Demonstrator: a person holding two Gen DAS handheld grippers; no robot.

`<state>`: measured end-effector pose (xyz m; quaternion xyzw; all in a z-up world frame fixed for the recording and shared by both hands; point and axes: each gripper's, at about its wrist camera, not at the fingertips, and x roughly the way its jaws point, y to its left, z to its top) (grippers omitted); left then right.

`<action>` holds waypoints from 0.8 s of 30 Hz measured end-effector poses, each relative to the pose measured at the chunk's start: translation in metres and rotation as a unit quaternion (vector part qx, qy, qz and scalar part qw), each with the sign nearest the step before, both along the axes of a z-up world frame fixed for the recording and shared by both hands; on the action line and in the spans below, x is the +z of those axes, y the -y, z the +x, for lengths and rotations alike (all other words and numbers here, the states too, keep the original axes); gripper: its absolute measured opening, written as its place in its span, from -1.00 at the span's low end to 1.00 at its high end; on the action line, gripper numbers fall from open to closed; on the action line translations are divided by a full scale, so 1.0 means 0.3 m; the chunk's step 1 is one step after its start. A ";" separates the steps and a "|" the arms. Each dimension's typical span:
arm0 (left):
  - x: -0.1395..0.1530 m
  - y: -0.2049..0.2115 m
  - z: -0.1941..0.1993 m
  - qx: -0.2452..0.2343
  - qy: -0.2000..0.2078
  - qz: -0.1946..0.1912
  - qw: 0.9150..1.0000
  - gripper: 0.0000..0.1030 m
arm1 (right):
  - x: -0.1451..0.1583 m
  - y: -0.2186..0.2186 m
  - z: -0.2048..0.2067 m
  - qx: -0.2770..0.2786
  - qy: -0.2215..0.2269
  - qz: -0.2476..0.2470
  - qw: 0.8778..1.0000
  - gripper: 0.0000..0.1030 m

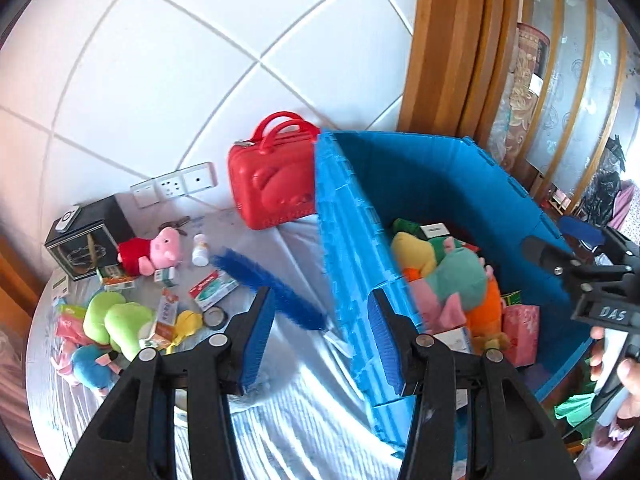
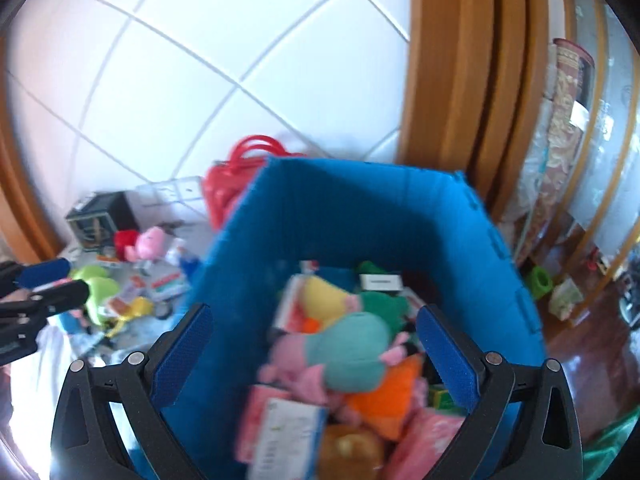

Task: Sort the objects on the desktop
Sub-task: 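Move both tools back over the pile on the bed, then grasp the black wrapped cylinder with the left tool while the right tool grasps the clear tape roll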

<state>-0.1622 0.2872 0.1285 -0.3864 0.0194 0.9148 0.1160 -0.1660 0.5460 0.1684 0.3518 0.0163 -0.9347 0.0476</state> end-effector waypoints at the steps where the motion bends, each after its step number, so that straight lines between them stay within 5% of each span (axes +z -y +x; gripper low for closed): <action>1: -0.017 0.066 0.004 0.009 -0.003 -0.004 1.000 -0.08 | 0.006 0.054 0.022 0.006 -0.007 -0.005 1.000 1.00; 8: -0.226 0.584 0.078 0.105 0.005 -0.038 0.994 -0.08 | -0.042 0.413 0.099 0.045 -0.041 -0.027 0.998 1.00; 13: -0.429 0.910 0.133 0.187 0.023 -0.042 0.981 -0.08 | -0.156 0.666 0.122 0.085 -0.060 -0.043 0.994 1.00; 16: -0.550 1.030 0.158 0.219 0.037 -0.045 0.974 -0.08 | -0.252 0.780 0.092 0.102 -0.049 -0.044 0.993 1.00; 24: -0.845 1.143 0.124 0.190 0.096 -0.013 0.977 -0.08 | -0.584 0.928 -0.044 0.108 0.058 -0.044 0.992 1.00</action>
